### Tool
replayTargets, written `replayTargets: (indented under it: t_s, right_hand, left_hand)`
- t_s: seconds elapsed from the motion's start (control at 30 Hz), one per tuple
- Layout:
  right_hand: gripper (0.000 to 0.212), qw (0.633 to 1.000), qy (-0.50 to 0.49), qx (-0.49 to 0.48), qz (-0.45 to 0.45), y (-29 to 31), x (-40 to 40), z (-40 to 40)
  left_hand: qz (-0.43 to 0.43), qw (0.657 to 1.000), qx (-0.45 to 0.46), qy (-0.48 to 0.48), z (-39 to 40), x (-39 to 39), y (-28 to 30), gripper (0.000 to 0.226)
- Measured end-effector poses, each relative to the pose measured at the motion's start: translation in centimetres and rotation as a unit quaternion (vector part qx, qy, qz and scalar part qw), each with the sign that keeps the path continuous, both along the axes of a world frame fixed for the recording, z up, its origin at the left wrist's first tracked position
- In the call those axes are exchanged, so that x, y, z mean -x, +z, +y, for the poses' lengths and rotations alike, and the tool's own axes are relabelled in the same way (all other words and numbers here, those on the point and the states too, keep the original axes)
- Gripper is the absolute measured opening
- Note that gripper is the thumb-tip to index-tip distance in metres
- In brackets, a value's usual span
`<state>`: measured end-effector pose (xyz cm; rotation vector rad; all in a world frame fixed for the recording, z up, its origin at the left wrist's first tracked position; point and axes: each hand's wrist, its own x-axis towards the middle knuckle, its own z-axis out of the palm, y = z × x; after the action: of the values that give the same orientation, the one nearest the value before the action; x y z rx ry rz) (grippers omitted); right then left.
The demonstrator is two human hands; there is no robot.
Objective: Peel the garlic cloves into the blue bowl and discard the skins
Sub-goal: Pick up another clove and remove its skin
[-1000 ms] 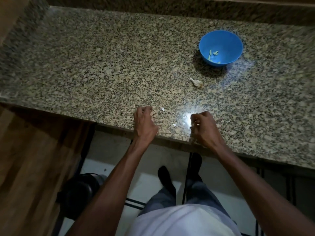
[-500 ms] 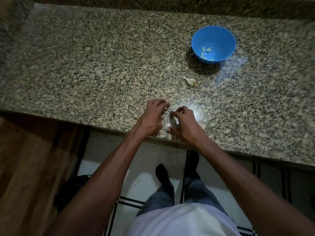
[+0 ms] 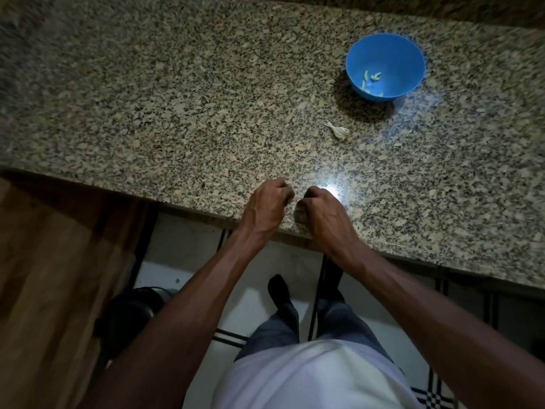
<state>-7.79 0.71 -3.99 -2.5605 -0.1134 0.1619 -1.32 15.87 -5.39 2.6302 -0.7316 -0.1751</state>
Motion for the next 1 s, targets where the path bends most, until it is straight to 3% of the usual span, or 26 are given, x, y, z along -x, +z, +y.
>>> replayTargets:
  t_s: [0.1, 0.17, 0.3, 0.43, 0.53, 0.77, 0.87, 1.0]
  right_hand:
    - [0.015, 0.998, 0.029, 0.046, -0.013, -0.3, 0.1, -0.6]
    - [0.008, 0.999, 0.018, 0.025, -0.019, -0.1, -0.2, -0.8]
    - [0.015, 0.991, -0.110, -0.076, -0.006, -0.3, -0.9, -1.3]
    - [0.010, 0.945, -0.232, -0.216, 0.083, 0.2, -1.3, -2.5]
    - [0.008, 0.881, -0.296, -0.348, 0.126, 0.3, -1.6, -3.8]
    - [0.018, 0.791, -0.327, -0.480, 0.192, 1.7, -2.3, -5.9]
    - [0.022, 0.778, -0.316, -0.502, 0.209, 2.0, -3.0, -6.1]
    - [0.017, 0.781, -0.298, -0.500, 0.224, 2.0, -4.8, -6.0]
  left_hand:
    - [0.013, 0.999, 0.034, 0.005, 0.1, 0.3, -0.3, 0.004]
    - [0.044, 0.996, 0.071, 0.018, 0.4, 0.2, -0.6, 0.003]
    - [0.082, 0.987, 0.127, 0.057, 0.6, 0.6, -0.1, 0.004]
    - [0.087, 0.983, 0.151, 0.064, 0.3, 1.1, -0.1, 0.004]
    - [0.086, 0.981, 0.162, 0.070, 0.0, 1.2, 0.1, 0.002]
    - [0.072, 0.990, 0.119, -0.008, -1.1, 1.8, 0.1, 0.011]
    - [0.055, 0.993, 0.099, -0.026, -1.7, 2.0, -0.1, 0.022]
    - [0.022, 0.997, 0.068, -0.024, -1.8, 1.8, -1.4, 0.010]
